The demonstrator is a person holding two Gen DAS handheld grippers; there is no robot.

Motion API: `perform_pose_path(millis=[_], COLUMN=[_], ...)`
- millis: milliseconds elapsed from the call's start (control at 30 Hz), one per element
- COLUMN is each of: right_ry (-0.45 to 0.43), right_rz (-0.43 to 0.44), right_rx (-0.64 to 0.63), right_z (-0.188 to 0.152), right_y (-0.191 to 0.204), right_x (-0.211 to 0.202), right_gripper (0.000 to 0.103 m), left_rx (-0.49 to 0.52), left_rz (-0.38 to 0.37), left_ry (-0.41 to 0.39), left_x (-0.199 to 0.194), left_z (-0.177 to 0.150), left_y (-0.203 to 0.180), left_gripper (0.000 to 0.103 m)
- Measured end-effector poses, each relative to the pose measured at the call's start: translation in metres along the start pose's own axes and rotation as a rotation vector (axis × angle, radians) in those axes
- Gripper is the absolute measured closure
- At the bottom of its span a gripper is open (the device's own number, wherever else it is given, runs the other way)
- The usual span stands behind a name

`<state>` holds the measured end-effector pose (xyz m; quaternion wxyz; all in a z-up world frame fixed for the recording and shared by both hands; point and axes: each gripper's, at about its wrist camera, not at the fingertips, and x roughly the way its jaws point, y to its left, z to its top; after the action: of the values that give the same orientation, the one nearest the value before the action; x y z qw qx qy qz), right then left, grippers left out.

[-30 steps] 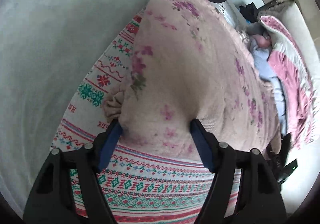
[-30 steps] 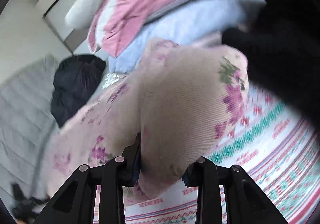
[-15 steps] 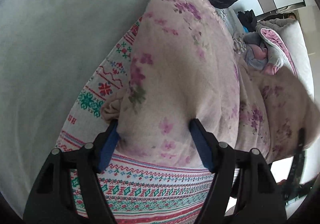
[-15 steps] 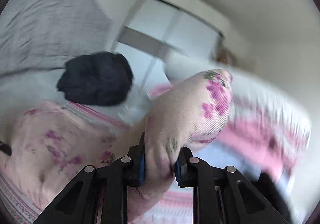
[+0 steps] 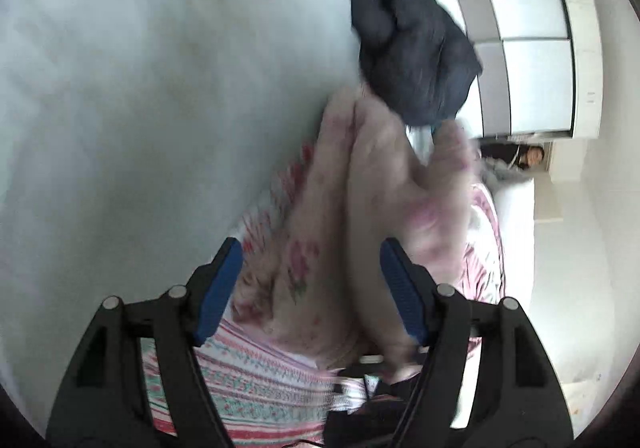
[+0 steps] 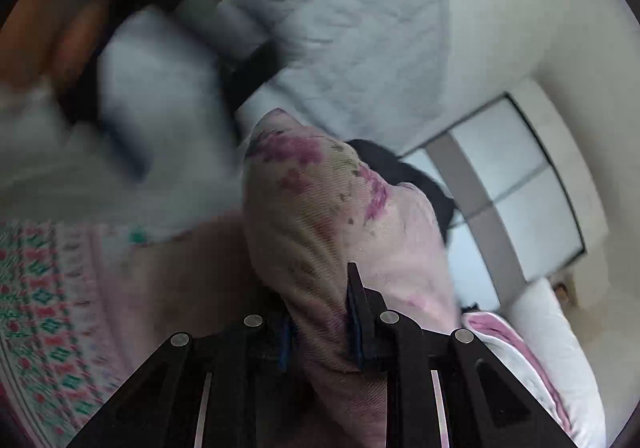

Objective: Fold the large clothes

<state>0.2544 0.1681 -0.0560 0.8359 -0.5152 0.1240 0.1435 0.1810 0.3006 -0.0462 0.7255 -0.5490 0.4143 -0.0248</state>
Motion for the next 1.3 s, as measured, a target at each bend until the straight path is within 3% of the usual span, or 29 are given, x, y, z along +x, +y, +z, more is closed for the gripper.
perform_pose_path(millis=[133,367,633,767,833,900,967,1067,1133,1233,1300], right_ry=[-0.003,0.026,0.008,-0.021,-0.039,-0.057,-0.054,-0.069,-0.062,0.016,0.058], right_rz=[0.032,0.122,0.279,0.311,0.305,0.290,0.361,0.464,0.414,0.334,0.339], right_rx=[-0.017,-0.008,0.081,0.149,0.189,0.218,0.297,0.515,0.602,0.735,0.791], right_z=[-0.003,-0.015,-0.033,-0.043,-0.059,-0.062,-0.070,-0.090,-0.105,-0.128,-0.140], right_y=[0.022,0.011,-0.015,-0.024,-0.032,-0.040,-0.060,-0.116,-0.145,-0.182,-0.193], right_x=[0.005,-0.013,-0.047,-0.059,-0.071,-0.069,-0.074,-0.097,-0.107,-0.103,-0.096], right_gripper=[0.080,0.080,0.080,0.080,0.078,0.074,0.070,0.061,0.051,0.050,0.050], left_rx=[-0.011,0.151,0.342,0.352,0.409,0.443,0.423,0.406,0.397,0.382,0.385], left_rz=[-0.080,-0.061,0.063,0.086,0.144,0.165,0.144,0.140,0.138,0.117,0.117], left_ry=[-0.016,0.053,0.053,0.041,0.019,0.009,0.024,0.033,0.042,0.052,0.050], left_x=[-0.011,0.016,0.029,0.036,0.045,0.052,0.054,0.052,0.054,0.056,0.054], left_z=[0.000,-0.017,-0.032,-0.033,-0.038,-0.041,-0.036,-0.029,-0.027,-0.029,-0.032], left_y=[0.001,-0.032,-0.061,-0.063,-0.068,-0.070,-0.066,-0.059,-0.056,-0.055,-0.057], left_gripper=[0.031,0.031,0.030,0.030,0.031,0.038,0.046,0.049,0.049,0.051,0.052])
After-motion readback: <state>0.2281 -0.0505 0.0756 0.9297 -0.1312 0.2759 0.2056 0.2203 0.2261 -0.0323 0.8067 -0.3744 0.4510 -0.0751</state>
